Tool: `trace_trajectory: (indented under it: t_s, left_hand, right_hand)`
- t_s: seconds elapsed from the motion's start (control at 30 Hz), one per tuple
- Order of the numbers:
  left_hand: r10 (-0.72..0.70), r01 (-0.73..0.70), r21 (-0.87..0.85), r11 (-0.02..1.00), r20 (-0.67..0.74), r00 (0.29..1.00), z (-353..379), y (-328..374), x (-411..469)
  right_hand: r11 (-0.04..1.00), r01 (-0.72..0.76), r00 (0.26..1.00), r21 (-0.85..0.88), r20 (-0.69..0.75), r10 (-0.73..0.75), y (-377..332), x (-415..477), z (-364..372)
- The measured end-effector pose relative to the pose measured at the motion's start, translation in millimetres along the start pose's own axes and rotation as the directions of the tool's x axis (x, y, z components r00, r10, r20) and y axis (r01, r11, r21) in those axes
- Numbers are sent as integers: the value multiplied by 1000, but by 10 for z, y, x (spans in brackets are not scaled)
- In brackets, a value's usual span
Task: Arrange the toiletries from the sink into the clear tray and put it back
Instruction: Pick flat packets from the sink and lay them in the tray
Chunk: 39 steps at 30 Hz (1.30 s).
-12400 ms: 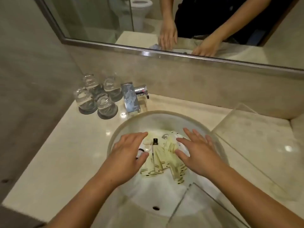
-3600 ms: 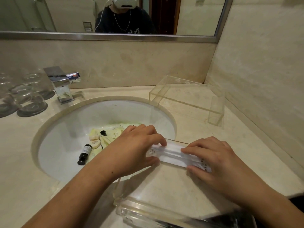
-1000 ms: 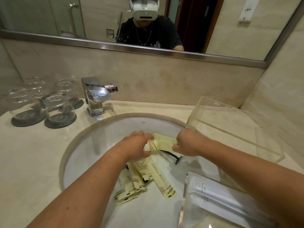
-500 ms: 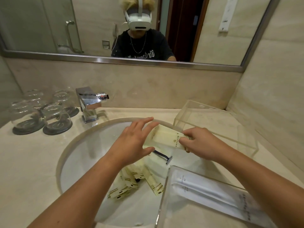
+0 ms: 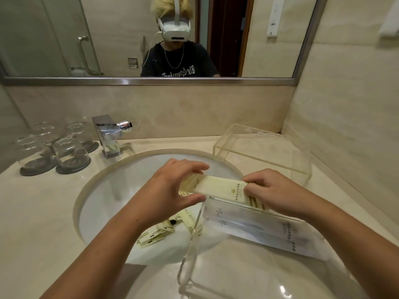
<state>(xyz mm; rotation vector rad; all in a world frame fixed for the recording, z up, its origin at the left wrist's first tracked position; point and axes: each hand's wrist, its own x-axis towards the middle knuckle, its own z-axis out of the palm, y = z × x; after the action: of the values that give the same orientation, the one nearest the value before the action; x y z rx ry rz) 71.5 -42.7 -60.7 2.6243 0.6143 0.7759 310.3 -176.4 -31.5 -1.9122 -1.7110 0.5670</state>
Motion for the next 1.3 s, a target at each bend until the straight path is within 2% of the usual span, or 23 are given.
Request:
trace_trajectory:
  t_s: [0.2,0.47,0.6,1.03,1.17,1.3]
  left_hand:
    - [22,-22,-6,1000,82,996,-38,183,-133]
    - [24,-14,-47,999,221,975,1,419,-301]
    - [26,-13,-46,999,280,960,57,478,-305]
    - [-25,-11,81,997,437,899,162,577,-360]
    - [-12,-75,180,981,441,898,171,657,-340]
    - [68,-174,212,962,428,901,145,654,-360]
  right_hand:
    - [993,-57,998,107,34,53,-17,-301,-51]
    - [971,101,994,-215,55,-91,245,-922,43]
    - [926,128,989,-356,-20,-145,303,-1106,169]
    - [908,161,985,-388,6,-172,312,-1302,288]
    - [897,170,984,-408,22,-177,307,-1298,318]
    - [885,165,984,-435,10,-178,291,-1295,338]
